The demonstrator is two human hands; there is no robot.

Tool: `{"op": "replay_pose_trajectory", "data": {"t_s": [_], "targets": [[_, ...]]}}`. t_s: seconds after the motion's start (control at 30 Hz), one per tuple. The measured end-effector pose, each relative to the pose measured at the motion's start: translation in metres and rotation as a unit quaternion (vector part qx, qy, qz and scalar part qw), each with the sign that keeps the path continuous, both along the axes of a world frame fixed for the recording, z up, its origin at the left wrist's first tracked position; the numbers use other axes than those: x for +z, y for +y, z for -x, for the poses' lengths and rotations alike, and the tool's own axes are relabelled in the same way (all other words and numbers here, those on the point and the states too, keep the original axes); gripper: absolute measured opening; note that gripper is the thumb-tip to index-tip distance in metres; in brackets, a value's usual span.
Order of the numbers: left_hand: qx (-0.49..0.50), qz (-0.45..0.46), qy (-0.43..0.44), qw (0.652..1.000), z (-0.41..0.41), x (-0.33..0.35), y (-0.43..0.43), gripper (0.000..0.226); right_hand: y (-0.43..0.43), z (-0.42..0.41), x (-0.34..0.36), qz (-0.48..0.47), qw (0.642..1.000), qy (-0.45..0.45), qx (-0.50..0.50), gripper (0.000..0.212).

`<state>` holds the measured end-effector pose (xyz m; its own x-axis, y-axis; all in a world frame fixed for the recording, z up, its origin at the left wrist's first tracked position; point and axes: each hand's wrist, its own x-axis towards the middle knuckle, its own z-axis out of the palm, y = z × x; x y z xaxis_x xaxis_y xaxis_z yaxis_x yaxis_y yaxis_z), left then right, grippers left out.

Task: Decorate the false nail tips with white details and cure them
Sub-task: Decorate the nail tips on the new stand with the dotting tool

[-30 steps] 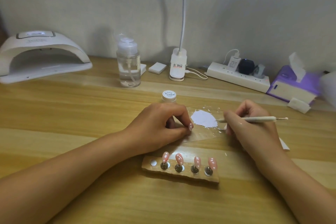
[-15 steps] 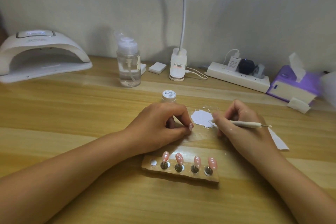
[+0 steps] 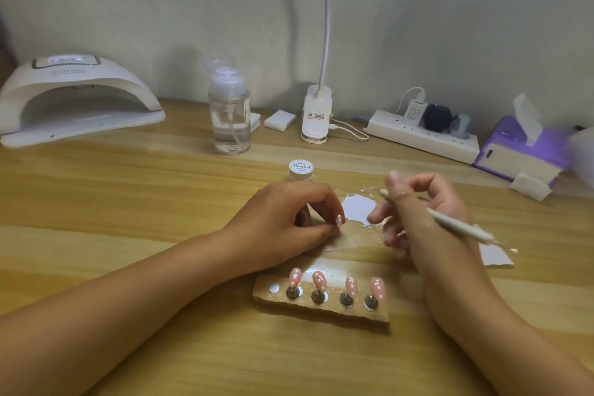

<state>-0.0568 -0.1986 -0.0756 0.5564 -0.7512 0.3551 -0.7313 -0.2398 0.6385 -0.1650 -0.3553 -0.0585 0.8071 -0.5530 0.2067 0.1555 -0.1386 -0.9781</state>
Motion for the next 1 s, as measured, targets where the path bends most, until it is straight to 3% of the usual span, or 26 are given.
{"op": "replay_pose_trajectory", "data": {"t_s": [0.37, 1.0], "targets": [[-0.002, 0.003, -0.01, 1.0, 0.0004, -0.0008, 0.0016, 0.016, 0.0063, 0.0013, -0.0002, -0.009, 0.994, 0.072, 0.081, 0.021], [0.005, 0.011, -0.018, 1.0, 0.0006, -0.0005, 0.0004, 0.017, 0.0059, -0.0004, -0.0044, 0.022, 0.994, 0.058, 0.086, 0.022]]}}
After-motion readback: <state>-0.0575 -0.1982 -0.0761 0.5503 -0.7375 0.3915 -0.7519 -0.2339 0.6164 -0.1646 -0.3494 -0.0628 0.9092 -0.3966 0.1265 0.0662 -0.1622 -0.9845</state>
